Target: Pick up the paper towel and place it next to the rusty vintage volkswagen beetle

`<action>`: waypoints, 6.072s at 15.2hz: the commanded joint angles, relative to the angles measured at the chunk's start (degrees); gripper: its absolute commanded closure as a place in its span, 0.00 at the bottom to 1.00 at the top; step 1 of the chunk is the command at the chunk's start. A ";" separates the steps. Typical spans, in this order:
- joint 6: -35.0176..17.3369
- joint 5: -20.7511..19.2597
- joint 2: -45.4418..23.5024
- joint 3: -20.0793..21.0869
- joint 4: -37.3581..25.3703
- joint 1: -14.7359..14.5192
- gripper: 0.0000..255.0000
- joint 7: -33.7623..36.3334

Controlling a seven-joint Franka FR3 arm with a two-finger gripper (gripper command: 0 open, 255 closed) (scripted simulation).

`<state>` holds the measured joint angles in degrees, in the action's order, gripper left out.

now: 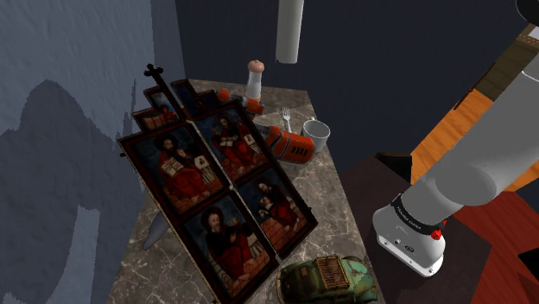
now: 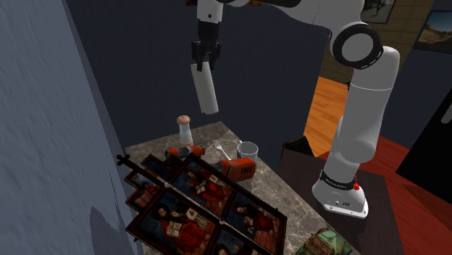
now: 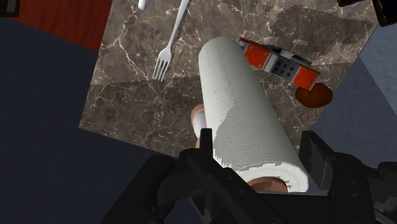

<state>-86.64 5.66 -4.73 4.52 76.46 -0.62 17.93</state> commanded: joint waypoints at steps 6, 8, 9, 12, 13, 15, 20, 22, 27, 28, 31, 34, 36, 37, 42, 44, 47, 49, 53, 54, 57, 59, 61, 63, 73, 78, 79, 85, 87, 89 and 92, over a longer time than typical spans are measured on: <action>0.20 0.25 6.67 1.59 6.12 -1.79 1.00 3.47; -0.58 0.51 10.10 2.52 10.12 -2.66 1.00 5.23; -0.89 0.67 11.72 3.03 11.94 -3.08 1.00 6.13; -1.55 1.28 16.25 4.66 16.78 -4.33 1.00 8.94; -1.69 1.52 17.65 5.23 18.20 -4.76 1.00 9.90; -1.87 2.05 20.31 6.43 20.78 -5.62 1.00 11.89; -1.88 3.69 26.14 9.74 25.85 -7.76 1.00 17.10; -1.75 4.45 28.14 11.19 27.37 -8.63 1.00 19.30; -1.22 6.54 32.27 15.13 29.95 -10.75 1.00 25.08; -1.09 6.98 32.94 15.98 30.27 -11.16 1.00 26.28; -0.71 8.31 34.64 18.64 30.83 -12.36 1.00 29.99; -0.33 9.63 35.84 21.50 30.82 -13.45 1.00 33.84; -0.10 10.47 36.35 23.53 30.49 -14.10 1.00 36.49; 0.01 10.88 36.52 24.58 30.23 -14.39 1.00 37.84; 0.42 12.60 36.46 30.30 28.00 -15.49 1.00 44.85; 0.53 13.11 36.01 32.87 26.66 -15.69 1.00 47.78; 0.64 13.57 34.83 37.11 24.16 -15.64 1.00 52.34; 0.67 13.63 33.70 40.29 22.15 -15.32 1.00 55.50; 0.68 12.85 30.48 47.91 17.27 -13.72 1.00 62.26; 0.68 12.41 29.45 50.21 15.86 -13.04 1.00 64.06; 0.70 10.45 26.02 57.90 11.54 -10.16 1.00 69.35; -0.77 11.28 27.14 56.99 13.91 -10.91 1.00 68.71; -2.25 11.97 28.10 56.26 16.19 -11.65 1.00 68.19; -3.70 12.58 28.96 55.70 18.37 -12.32 1.00 67.72; -10.89 15.02 32.06 54.74 28.17 -14.70 1.00 66.03; -14.47 16.00 32.99 55.10 32.47 -15.42 1.00 65.47; -15.19 16.19 33.13 55.23 33.28 -15.53 1.00 65.38; -19.52 17.19 33.67 56.34 37.91 -15.97 1.00 64.93; -20.99 17.50 33.73 56.83 39.36 -16.03 1.00 64.83; -22.46 17.78 33.74 57.39 40.75 -16.05 1.00 64.74; -24.69 18.18 33.65 58.35 42.75 -15.96 1.00 64.65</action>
<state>-110.49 23.77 29.07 62.45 118.59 -16.74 82.62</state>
